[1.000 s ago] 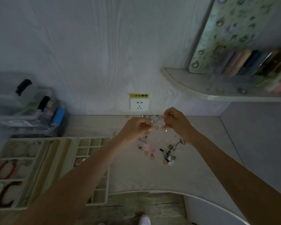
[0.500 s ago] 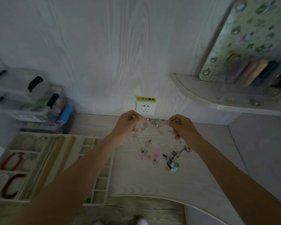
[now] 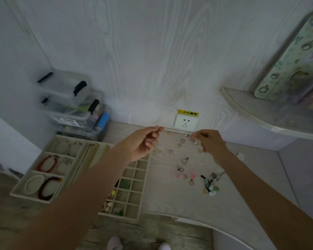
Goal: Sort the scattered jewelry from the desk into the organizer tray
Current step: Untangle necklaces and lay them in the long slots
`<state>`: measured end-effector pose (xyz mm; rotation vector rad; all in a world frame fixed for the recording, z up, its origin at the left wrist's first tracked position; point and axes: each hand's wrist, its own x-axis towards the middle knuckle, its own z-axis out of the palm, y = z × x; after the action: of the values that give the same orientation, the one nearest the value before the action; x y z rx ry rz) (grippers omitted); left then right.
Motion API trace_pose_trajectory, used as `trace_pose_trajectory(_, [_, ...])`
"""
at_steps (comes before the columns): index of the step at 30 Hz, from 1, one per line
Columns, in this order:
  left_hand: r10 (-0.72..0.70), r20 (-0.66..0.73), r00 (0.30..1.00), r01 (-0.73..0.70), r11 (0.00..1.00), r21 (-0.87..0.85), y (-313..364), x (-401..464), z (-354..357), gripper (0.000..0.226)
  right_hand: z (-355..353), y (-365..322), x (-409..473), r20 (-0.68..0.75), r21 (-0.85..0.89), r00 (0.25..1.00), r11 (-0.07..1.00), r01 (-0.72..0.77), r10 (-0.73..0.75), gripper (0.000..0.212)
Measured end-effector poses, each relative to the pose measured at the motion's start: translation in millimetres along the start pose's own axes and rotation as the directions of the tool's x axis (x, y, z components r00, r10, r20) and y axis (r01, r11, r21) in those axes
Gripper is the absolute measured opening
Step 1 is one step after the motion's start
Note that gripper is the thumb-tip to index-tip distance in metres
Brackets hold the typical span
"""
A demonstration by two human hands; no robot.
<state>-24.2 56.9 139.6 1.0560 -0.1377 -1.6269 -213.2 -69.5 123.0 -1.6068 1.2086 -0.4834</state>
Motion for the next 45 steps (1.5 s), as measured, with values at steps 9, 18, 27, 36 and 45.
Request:
trace_pose_trajectory(9, [0.064, 0.062, 0.996, -0.062, 0.998, -0.031, 14.9, -15.2, -20.4, 0.030, 11.8, 8.6, 0.3, -0.072, 0.060, 0.994, 0.995, -0.082, 0.086, 0.009])
trace_pose_trajectory(18, [0.204, -0.209, 0.956, -0.180, 0.975, 0.127, 22.4, -38.3, -65.8, 0.031, 56.4, -2.4, 5.6, 0.052, 0.007, 0.997, 0.999, -0.052, 0.052, 0.023])
trace_pose_trajectory(27, [0.410, -0.364, 0.837, -0.227, 0.863, 0.452, 21.1, -67.4, -125.2, 0.019, 122.8, -40.4, 1.1, 0.220, 0.031, 0.970, 0.995, 0.097, -0.101, 0.021])
trace_pose_trajectory(36, [0.576, -0.366, 0.730, -0.034, 0.566, 0.824, 12.0, -113.4, -202.1, 0.022, 201.7, -73.4, -2.9, 0.374, -0.040, 0.919, 0.989, 0.146, -0.120, 0.014])
trace_pose_trajectory(45, [0.518, -0.591, 0.619, 0.206, 0.619, 0.758, -19.2, -132.1, -220.7, 0.010, 277.6, -73.9, 3.1, 0.601, -0.436, 0.783, 0.756, 0.489, -0.160, 0.025])
